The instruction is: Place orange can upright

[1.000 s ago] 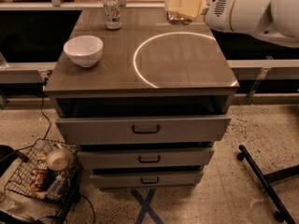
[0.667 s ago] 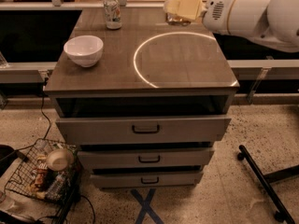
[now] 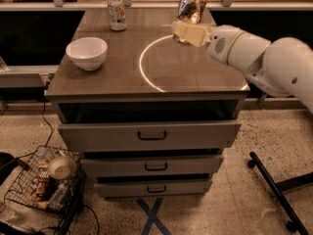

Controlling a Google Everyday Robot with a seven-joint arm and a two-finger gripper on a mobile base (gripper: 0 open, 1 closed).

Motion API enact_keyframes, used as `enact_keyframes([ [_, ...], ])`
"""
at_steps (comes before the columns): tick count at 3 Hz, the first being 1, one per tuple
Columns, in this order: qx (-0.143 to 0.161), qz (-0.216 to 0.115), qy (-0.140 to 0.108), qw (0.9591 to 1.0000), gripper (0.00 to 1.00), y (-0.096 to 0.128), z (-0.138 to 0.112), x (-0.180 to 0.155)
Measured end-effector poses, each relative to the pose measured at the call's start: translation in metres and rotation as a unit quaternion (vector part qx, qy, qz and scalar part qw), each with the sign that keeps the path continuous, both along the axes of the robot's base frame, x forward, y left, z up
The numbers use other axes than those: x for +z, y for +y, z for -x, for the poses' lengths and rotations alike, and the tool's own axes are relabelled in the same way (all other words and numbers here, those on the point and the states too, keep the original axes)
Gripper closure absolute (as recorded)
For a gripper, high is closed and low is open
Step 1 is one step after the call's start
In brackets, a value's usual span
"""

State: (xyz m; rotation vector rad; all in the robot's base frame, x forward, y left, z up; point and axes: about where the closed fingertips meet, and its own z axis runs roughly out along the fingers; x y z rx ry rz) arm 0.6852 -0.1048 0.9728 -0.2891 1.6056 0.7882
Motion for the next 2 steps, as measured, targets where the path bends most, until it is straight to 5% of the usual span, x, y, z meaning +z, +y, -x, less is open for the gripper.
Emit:
enact_keyframes([
  [2, 0.019, 0.024, -0.085, 0.9959, 1.0, 0.033, 0.002, -0.02],
])
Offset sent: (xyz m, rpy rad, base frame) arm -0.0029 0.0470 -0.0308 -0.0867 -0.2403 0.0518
